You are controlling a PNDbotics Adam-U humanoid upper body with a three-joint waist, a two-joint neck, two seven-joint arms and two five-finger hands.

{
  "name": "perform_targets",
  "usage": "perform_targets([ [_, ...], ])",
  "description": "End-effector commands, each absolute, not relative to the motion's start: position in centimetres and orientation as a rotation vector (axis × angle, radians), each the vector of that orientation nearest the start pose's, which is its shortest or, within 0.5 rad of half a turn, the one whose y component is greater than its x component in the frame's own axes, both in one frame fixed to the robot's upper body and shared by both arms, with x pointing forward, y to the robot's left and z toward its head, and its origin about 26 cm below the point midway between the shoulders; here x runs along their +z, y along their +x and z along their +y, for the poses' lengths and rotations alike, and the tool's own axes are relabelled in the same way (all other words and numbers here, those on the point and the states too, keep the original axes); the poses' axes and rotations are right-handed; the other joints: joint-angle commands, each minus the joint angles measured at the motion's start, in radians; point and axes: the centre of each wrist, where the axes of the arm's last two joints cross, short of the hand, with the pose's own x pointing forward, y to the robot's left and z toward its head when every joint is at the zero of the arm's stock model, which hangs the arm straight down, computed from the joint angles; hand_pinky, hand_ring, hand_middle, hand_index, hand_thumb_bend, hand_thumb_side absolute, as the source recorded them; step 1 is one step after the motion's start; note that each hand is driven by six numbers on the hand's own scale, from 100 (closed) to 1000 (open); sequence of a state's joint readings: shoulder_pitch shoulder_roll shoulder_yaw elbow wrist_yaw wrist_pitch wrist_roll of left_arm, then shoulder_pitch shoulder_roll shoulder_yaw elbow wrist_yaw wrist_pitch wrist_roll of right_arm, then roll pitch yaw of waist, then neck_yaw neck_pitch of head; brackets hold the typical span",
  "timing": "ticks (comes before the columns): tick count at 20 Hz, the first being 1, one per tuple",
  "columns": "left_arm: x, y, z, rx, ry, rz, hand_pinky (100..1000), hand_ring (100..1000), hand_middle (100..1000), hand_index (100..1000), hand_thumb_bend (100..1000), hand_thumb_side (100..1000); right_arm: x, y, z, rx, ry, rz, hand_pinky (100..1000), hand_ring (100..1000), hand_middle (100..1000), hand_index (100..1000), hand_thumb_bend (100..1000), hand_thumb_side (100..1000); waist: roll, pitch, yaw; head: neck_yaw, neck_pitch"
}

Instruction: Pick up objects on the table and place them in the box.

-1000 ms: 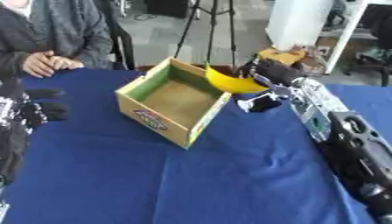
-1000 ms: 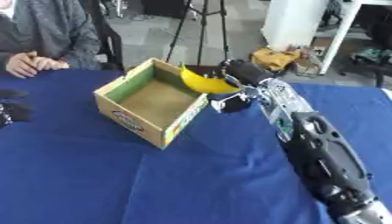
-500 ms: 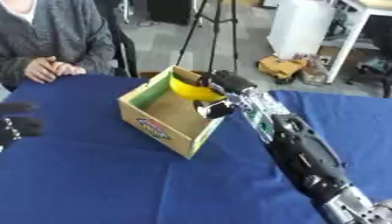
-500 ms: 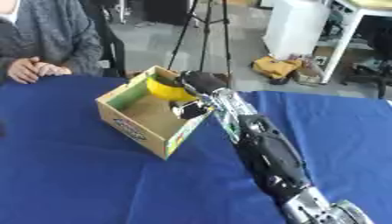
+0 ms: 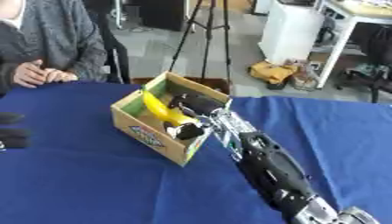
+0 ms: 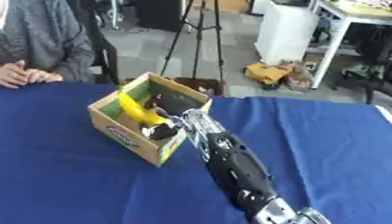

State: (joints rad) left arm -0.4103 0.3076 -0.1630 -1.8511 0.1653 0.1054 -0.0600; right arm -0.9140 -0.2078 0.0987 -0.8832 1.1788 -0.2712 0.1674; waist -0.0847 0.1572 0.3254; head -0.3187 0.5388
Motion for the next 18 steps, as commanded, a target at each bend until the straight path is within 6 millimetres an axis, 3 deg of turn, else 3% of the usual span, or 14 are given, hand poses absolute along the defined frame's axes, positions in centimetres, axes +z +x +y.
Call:
perform_targets([
  [1, 19.6, 32.7, 21.2, -0.491, -0.178, -2.099, 676, 662, 702, 699, 364, 1000, 15.7, 47.9, -19.7, 1.578, -0.956, -1.615, 813, 840, 893, 909, 314, 802, 0.006, -0.013, -0.006, 0.004, -0.009],
  [2, 19.6, 32.7, 21.3, -0.490, -0.176, -2.099, 676, 662, 702, 699, 364, 1000, 15.9, 47.9, -19.7, 1.577, -0.954, -1.622, 811, 843, 898, 917, 357, 819, 0.006, -0.013, -0.009, 0.005, -0.007],
  [4, 19.5, 32.7, 21.3, -0.489, -0.172, -2.098, 676, 662, 702, 699, 363, 1000, 16.2, 47.7, -19.6, 1.567, -0.948, -1.649, 806, 838, 898, 918, 355, 838, 0.007, -0.012, -0.016, 0.009, -0.004],
  [5, 19.5, 32.7, 21.4, -0.487, -0.168, -2.098, 676, 662, 702, 699, 363, 1000, 16.6, 47.6, -19.6, 1.550, -0.952, -1.674, 796, 826, 890, 915, 258, 879, 0.007, -0.011, -0.022, 0.011, -0.003],
  [6, 19.5, 32.7, 21.5, -0.482, -0.163, -2.099, 676, 662, 702, 699, 363, 1000, 16.9, 47.5, -19.7, 1.523, -0.961, -1.701, 769, 789, 844, 889, 100, 829, 0.009, -0.009, -0.028, 0.014, -0.002],
  [12, 19.0, 32.8, 22.3, -0.425, -0.123, -2.095, 675, 662, 701, 698, 364, 1000, 19.3, 46.0, -20.3, 1.251, -1.005, -1.917, 670, 625, 631, 735, 100, 775, 0.024, -0.002, -0.107, 0.068, 0.014],
  [18, 18.4, 32.8, 23.5, -0.360, -0.054, -2.093, 679, 663, 702, 698, 362, 1000, 17.7, 43.2, -21.6, 1.082, -0.962, -2.090, 631, 574, 570, 682, 100, 831, 0.025, 0.011, -0.223, 0.167, 0.041],
])
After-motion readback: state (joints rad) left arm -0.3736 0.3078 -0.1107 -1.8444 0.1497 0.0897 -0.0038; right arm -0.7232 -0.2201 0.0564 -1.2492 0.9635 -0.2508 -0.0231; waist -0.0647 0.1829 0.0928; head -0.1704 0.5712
